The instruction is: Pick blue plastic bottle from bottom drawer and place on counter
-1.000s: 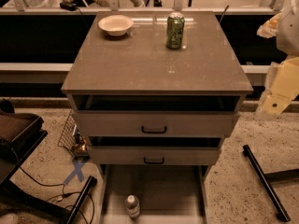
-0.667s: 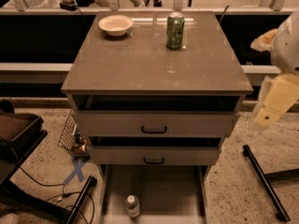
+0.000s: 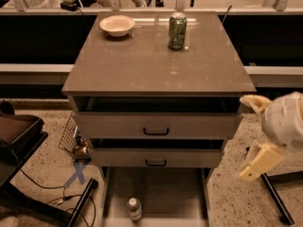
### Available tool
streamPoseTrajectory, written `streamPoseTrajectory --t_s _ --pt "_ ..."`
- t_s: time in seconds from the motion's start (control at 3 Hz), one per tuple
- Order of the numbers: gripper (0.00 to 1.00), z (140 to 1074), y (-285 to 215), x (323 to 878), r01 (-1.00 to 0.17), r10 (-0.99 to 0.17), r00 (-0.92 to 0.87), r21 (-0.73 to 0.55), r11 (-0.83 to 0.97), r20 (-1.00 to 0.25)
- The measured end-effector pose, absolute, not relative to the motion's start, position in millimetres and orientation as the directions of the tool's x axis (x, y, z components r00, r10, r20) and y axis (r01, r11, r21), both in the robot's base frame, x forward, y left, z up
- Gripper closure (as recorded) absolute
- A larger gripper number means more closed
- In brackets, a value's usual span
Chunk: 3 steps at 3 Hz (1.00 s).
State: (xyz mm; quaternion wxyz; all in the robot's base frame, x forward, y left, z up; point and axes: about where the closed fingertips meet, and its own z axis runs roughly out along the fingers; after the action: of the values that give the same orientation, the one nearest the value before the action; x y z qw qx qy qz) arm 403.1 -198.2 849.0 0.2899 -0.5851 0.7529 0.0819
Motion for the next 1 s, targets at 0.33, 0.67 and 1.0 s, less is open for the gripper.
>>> streamPoseTrajectory --t_s 0.33,0.67,1.0 --pt "0.0 783.7 -188.4 397.0 -0.914 -0.725 -0.15 -0.185 0.361 -0.672" --pt "0.0 720.7 -181.7 390.7 -0.91 -0.617 -0.086 -0.19 0.368 -0.782" --pt "0.0 718.7 -181.5 390.5 -0.916 -0.635 -0.045 -0.221 0.333 -0.771"
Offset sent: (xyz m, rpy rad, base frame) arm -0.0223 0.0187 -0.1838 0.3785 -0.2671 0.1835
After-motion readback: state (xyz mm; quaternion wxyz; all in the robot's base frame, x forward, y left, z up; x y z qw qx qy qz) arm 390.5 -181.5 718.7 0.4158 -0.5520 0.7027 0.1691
